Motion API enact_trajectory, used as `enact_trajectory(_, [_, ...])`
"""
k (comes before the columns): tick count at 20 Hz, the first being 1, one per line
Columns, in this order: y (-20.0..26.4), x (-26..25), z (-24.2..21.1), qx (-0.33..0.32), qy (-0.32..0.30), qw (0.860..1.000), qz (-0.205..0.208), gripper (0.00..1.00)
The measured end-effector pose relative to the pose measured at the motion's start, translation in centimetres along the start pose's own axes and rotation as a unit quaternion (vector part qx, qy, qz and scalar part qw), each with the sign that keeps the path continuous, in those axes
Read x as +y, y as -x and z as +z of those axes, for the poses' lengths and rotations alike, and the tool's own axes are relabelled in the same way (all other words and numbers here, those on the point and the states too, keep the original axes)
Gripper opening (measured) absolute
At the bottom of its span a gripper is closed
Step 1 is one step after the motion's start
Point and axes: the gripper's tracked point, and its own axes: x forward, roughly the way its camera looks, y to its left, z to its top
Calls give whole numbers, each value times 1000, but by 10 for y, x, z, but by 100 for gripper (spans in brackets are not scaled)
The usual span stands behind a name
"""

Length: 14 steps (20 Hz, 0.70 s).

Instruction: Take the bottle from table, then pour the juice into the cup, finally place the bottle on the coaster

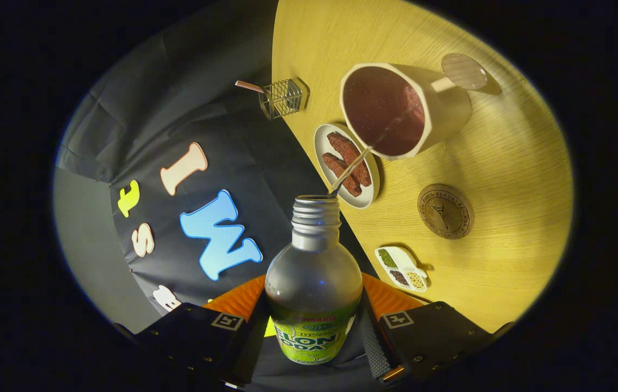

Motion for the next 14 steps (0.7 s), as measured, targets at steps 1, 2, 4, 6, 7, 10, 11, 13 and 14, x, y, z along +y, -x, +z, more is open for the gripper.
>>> enact_trajectory(1, [0,1,3,-3,-2,1000,1,77])
enact_trajectory(2, [0,1,4,-5,-3,1000,1,77])
enact_trajectory(4, [0,1,9,-11,-9,1000,0,77])
enact_trajectory(6, [0,1,12,-15,-14,1000,0,77])
enact_trajectory(7, [-1,1,12,-16,-17,1000,-1,77])
enact_trajectory(10, [-1,-1,16,-21,-26,999,-3,77])
enact_trajectory(11, [-1,-2,17,-22,-26,999,-6,77])
enact_trajectory(13, [-1,-5,18,-22,-26,999,-14,77])
enact_trajectory(14, [0,-6,20,-22,-28,999,-17,77])
